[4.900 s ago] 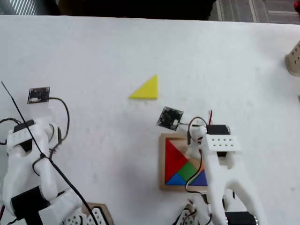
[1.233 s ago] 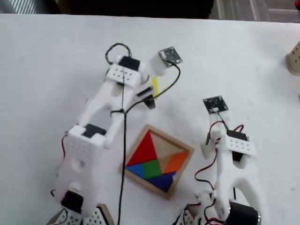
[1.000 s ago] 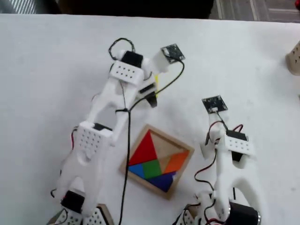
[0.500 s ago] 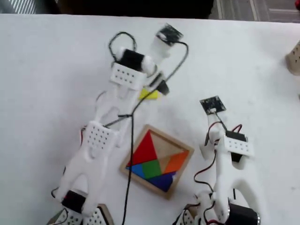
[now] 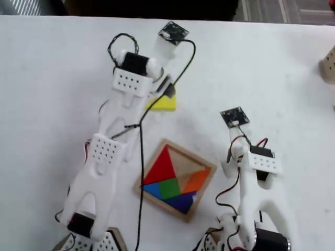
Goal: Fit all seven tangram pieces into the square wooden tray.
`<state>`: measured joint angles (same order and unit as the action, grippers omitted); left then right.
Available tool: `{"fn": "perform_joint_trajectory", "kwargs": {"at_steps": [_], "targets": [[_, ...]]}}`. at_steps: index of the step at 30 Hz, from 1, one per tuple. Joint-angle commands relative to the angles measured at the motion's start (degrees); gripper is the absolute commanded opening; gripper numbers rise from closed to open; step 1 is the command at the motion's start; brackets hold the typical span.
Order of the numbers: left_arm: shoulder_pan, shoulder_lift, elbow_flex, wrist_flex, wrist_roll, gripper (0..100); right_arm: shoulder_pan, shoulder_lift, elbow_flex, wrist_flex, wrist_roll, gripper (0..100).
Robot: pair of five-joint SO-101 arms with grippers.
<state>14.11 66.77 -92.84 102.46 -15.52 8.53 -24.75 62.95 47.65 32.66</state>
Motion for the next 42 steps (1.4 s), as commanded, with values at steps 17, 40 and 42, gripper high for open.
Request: {"fn": "perform_joint_trajectory", "kwargs": {"at_steps": [17, 40, 42], "targets": [[-0.1, 10.7, -2.8, -1.8, 2.2, 25, -0.5, -1.8, 0.4, -0.5, 1.1, 1.8], [4.2, 17.1, -2.4, -8.8, 2.4, 22, -0.7, -1.9, 0.4, 0.3, 1.1, 1.8], [4.7, 17.1, -2.5, -7.9, 2.4, 22, -0.7, -1.9, 0.4, 0.2, 1.1, 1.8]]}}
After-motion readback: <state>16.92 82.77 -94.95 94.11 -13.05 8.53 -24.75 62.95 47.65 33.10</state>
